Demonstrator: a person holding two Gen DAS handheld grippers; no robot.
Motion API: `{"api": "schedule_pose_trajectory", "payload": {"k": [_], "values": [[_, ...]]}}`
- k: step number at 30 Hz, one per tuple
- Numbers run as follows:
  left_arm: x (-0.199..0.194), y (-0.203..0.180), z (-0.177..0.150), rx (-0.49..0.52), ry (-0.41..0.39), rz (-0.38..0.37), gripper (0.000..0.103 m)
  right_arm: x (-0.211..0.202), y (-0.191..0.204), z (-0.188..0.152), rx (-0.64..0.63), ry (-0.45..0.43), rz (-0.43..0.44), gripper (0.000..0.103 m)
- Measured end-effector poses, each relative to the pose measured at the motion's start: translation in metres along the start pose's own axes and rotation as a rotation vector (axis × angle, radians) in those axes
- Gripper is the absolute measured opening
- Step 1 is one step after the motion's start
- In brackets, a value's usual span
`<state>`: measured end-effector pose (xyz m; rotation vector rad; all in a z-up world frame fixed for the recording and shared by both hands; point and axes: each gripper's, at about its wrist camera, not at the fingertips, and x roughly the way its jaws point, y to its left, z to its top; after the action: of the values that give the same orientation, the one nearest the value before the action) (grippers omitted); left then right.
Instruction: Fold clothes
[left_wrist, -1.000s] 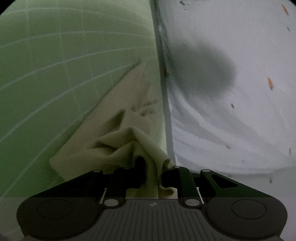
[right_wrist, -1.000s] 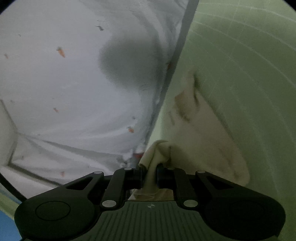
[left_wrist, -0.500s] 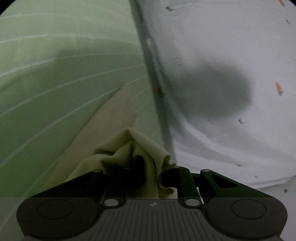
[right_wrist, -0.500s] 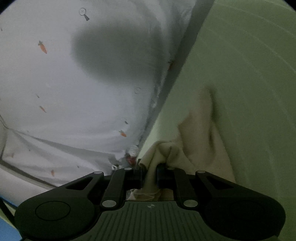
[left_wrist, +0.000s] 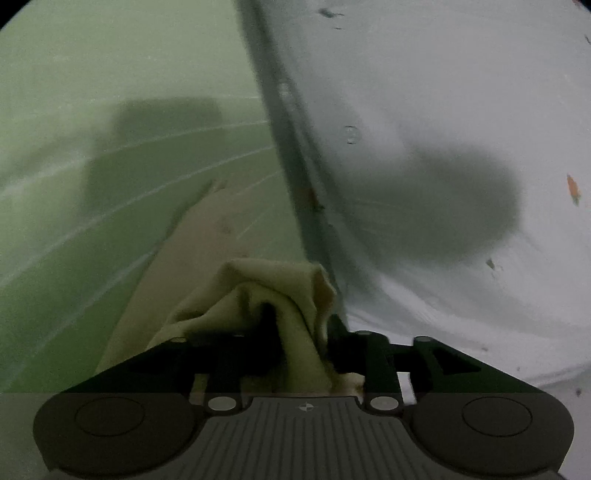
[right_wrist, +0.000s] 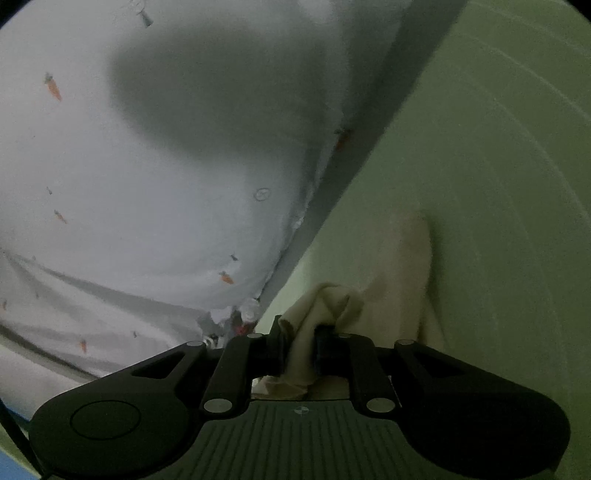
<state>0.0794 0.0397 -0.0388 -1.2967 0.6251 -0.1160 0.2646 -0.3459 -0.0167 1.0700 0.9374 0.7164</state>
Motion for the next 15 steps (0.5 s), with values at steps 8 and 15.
{"api": "schedule_pose_trajectory", "payload": {"k": [8, 15], "values": [[0.024, 0.017, 0.048, -0.145, -0.012, -0.047, 0.078, 0.031, -0.011, 0.033, 0.088, 0.058, -0.034, 0.051], [0.025, 0.011, 0.083, -0.029, -0.055, 0.039, 0.079, 0.047, -0.004, 0.056, 0.041, 0.008, -0.017, 0.066]]}}
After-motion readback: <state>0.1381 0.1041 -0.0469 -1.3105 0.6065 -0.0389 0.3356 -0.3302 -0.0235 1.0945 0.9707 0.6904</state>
